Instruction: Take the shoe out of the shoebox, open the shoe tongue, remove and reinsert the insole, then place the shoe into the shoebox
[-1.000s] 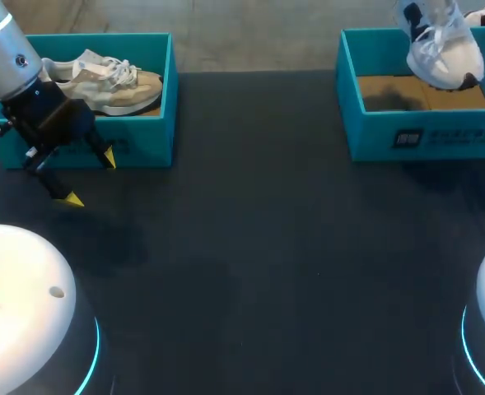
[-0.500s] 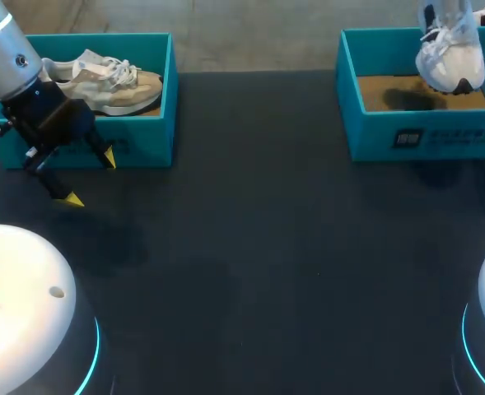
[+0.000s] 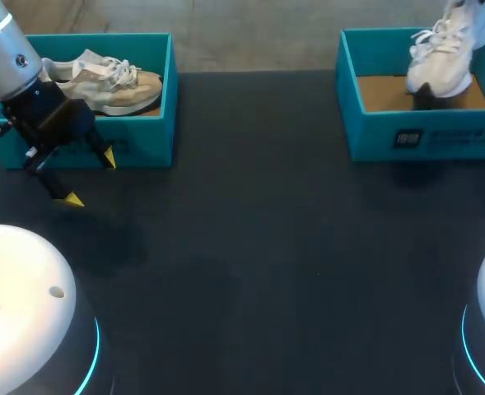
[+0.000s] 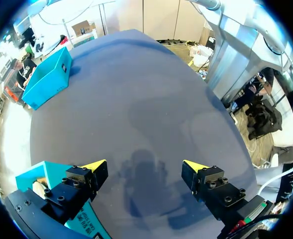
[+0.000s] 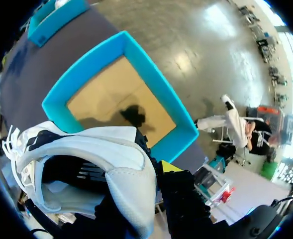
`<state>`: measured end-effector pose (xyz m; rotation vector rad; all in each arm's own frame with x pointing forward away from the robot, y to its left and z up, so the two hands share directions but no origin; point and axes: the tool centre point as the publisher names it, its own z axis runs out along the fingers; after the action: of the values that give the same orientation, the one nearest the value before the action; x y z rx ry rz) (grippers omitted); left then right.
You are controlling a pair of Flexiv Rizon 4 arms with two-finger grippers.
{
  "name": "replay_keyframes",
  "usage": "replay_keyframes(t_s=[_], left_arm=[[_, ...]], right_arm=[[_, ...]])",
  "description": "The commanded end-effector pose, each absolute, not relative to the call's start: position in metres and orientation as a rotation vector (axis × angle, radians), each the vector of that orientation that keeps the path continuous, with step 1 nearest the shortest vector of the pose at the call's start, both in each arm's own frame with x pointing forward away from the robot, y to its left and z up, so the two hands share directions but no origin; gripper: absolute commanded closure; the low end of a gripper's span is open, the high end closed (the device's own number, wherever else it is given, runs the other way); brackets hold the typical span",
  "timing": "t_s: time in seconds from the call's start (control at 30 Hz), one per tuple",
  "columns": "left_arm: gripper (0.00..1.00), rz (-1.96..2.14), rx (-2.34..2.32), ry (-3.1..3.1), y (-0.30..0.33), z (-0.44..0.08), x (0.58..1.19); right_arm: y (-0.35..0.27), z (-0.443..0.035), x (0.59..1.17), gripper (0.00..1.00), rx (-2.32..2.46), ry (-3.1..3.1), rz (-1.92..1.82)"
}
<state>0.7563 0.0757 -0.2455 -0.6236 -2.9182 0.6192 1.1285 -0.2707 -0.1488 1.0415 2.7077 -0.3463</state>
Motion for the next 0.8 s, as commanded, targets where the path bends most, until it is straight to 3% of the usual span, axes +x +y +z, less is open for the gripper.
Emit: replay_keyframes(t_s=[0.03,0.8], left_arm=[[0.00,0.617,-0.624,-2.920,0.076,-0.245,0.755],[0.00,0.617,-0.624,-2.920,0.076,-0.245,0.755]], right_arm=[[-0.270,-0.147,1.123,1.00,1.574,2.473,-0.287],[-0.281,-0.153,1.122,1.00,1.705,2.383,-0.266]])
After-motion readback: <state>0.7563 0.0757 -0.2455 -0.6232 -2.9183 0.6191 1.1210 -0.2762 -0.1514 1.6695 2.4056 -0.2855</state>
